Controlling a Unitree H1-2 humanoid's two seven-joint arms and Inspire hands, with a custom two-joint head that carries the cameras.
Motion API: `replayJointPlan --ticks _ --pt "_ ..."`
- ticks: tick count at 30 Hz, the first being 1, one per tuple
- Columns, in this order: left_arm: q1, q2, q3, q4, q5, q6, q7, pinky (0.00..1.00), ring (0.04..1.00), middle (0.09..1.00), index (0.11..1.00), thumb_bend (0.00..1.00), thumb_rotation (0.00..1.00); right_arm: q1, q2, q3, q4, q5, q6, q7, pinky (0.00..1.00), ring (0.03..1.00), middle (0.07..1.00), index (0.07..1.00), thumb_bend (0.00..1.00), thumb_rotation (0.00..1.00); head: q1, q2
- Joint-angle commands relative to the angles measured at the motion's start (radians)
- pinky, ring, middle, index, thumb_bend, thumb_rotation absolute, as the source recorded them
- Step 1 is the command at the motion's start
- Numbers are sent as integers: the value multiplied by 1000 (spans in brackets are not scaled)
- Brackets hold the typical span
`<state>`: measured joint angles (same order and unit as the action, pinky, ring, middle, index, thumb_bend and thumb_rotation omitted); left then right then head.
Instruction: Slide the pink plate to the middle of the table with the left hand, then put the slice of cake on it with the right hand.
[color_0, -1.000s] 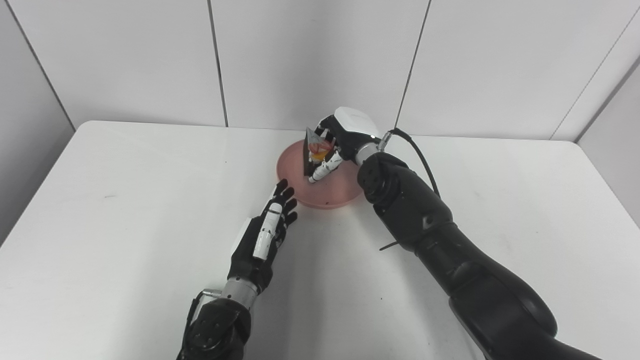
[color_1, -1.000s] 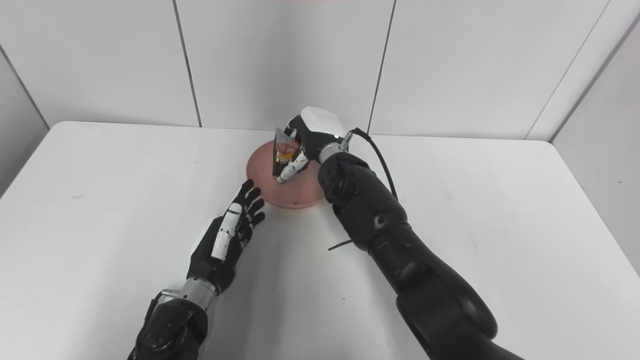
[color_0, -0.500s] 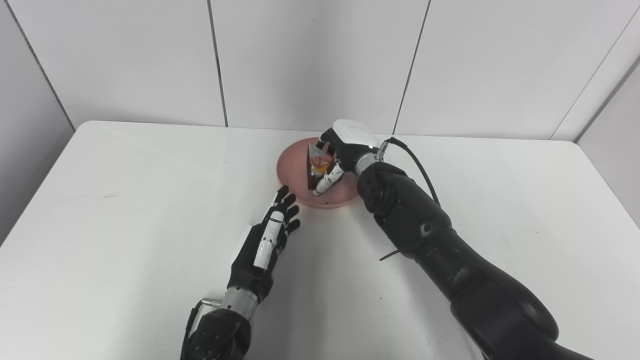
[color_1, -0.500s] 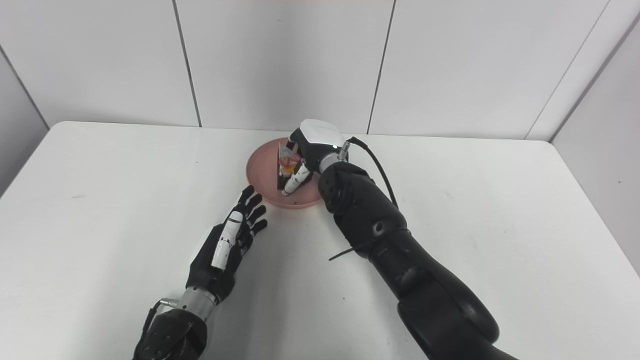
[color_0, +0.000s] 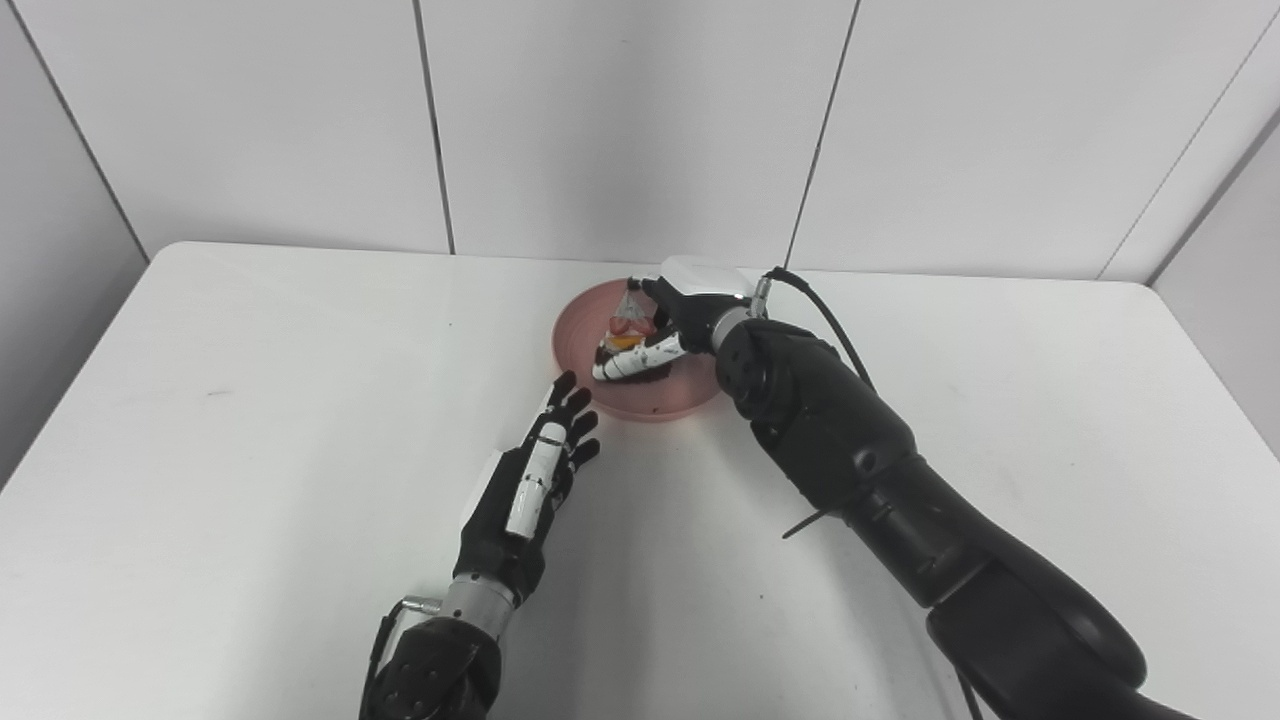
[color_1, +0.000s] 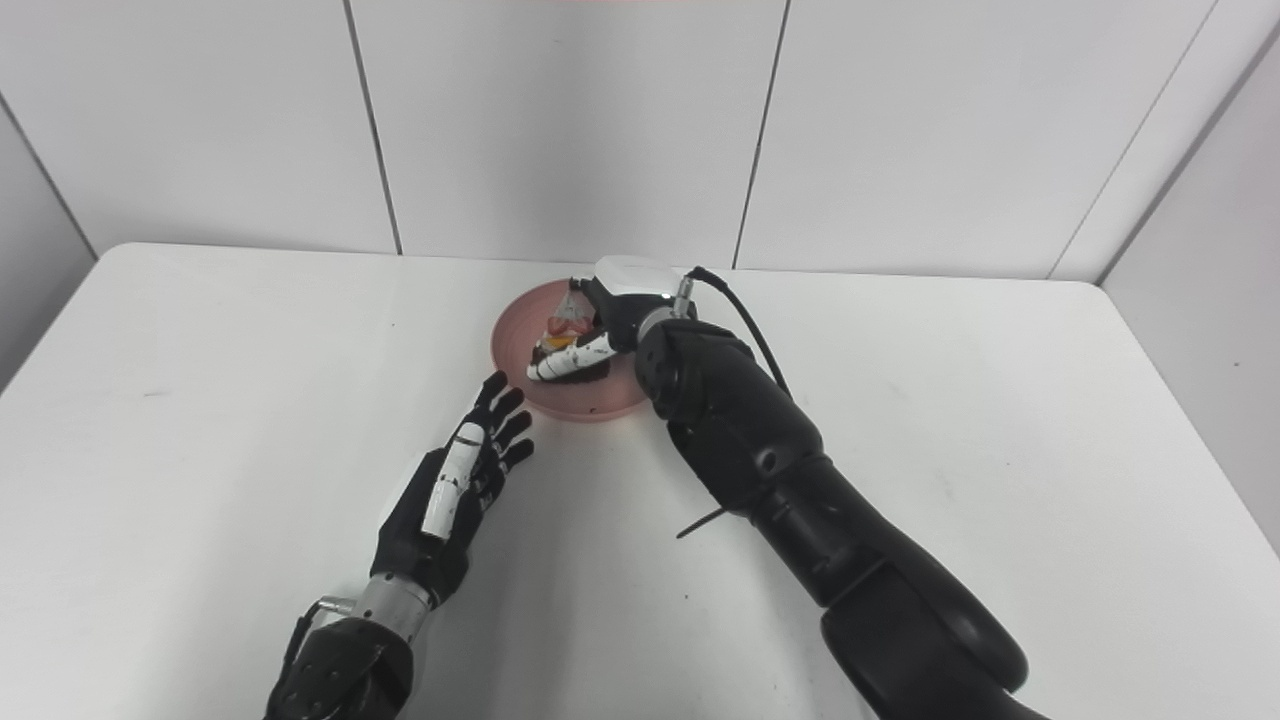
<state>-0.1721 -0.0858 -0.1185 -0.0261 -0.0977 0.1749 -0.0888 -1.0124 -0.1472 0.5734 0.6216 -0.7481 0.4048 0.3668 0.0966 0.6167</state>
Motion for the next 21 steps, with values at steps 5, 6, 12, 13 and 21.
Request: replayJointPlan --ticks 5,6,12,13,21 --pt "26 0 2 9 7 30 5 938 969 983 989 398 1000 -11 -37 -12 -96 -8 39 57 657 928 993 1000 915 988 0 -2" --pt "25 0 2 11 8 28 5 938 969 984 989 398 1000 -7 -39 -17 -108 -7 41 57 662 934 997 1000 917 993 0 -1" --pt "24 4 1 13 11 30 5 942 968 979 984 403 1000 6 -52 -43 -185 -24 61 81 682 934 1000 1000 922 1000 -3 -1" --pt "23 5 1 15 10 30 4 942 968 979 984 409 1000 8 -54 -49 -202 -33 63 91 667 925 1000 1000 924 1000 -3 -1" --pt "21 8 -1 21 18 30 4 951 972 978 983 412 1000 26 -83 -106 -403 -125 65 221 616 848 997 1000 935 1000 -7 -6"
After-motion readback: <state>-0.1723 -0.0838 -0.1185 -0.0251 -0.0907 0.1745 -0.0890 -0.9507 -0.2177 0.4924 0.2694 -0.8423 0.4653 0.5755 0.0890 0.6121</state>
